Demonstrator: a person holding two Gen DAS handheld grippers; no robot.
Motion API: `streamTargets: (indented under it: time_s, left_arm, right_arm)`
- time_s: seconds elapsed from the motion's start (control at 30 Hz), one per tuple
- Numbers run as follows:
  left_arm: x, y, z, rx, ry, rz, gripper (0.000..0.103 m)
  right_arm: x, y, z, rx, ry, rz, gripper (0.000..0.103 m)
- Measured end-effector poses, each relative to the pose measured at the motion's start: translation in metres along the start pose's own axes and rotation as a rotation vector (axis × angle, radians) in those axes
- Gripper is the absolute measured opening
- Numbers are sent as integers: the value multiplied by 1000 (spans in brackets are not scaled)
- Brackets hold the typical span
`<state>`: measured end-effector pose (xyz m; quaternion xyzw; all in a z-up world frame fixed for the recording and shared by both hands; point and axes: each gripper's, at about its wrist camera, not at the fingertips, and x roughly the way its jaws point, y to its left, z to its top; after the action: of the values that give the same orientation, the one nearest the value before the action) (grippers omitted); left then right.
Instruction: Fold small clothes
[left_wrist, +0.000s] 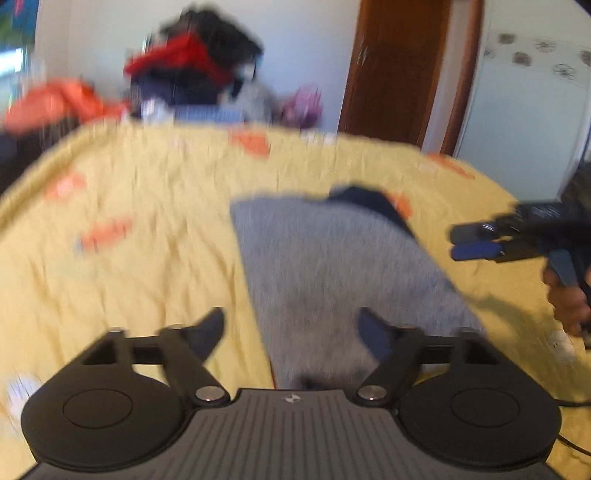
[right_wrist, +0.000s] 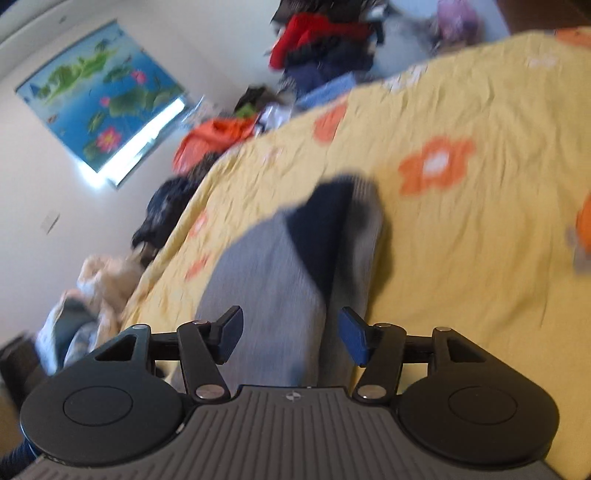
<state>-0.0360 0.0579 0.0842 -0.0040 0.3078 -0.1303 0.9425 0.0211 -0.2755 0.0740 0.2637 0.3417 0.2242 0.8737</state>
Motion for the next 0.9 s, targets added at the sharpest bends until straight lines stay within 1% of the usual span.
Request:
streamTargets:
  time_s: [0.03,0.07,0.17,0.2,0.23,0.27,0.3,0.33,0.4,0.43,0.5,0.57,0.6,0.63,0.7,0.73,0.77,0.83,0.87,0.9]
  left_arm:
    - [1,-5,3,20,-35,-2,88]
    - [6,-10,6,33,-37,-10,88]
    - [35,-26,4,43,-4,-48,88]
    - [47,-30,1,47,28,-53,88]
    - [58,-34,-3,52,69,-48,88]
    - [69,-36,-7,49,103,-36,88]
    - [76,-37,-11,35,128,-35,88]
    - [81,-36,-14,16,146,-46,88]
    - [88,-35,-16,-9,152,-61,92]
    - [92,-35,-15,-15,156,-66,93]
    - [101,-34,-11,-27,155,-64,99]
    - [105,-35,-9,-31,165,-58,101]
    - [105,-35,-8,-31,168,-57,101]
    - [104,-36,-9,-26,167,-57,101]
    - [101,-36,-13,-10,161,-59,101]
    - [101,-37,-13,-2,160,-57,101]
    - [100,-38,-14,6,160,-54,101]
    - [100,-40,-14,6,160,-50,101]
    - [100,-40,-14,4,161,-48,101]
    - [101,-40,-13,3,162,-46,101]
  right_arm:
    - [7,0,11,1,-24,-21,63]
    - [18,-1,22,-1,-34,-36,62]
    - [60,-5,46,31,-13,-62,63]
    - [74,-7,52,43,-3,-86,63]
    - [88,-8,55,49,0,-102,59]
    - [99,-5,57,32,4,-97,32]
    - [108,-2,61,5,20,-104,14]
    - [113,2,65,-20,20,-114,16]
    - [118,10,74,-90,-13,-129,15]
    - [121,9,79,-109,-18,-158,15]
    - [135,-2,85,-108,7,-217,14]
    - [146,-8,79,-127,28,-284,14]
    - [148,-10,74,-123,48,-293,16]
    - [145,-9,69,-116,43,-288,22]
    - [130,-1,65,-125,-7,-312,34]
    - [121,5,65,-130,-50,-329,47]
    - [109,11,64,-136,-111,-335,49]
    - [92,28,62,-166,-194,-284,51]
    - [88,38,61,-186,-200,-248,56]
    - [88,47,60,-211,-188,-211,60]
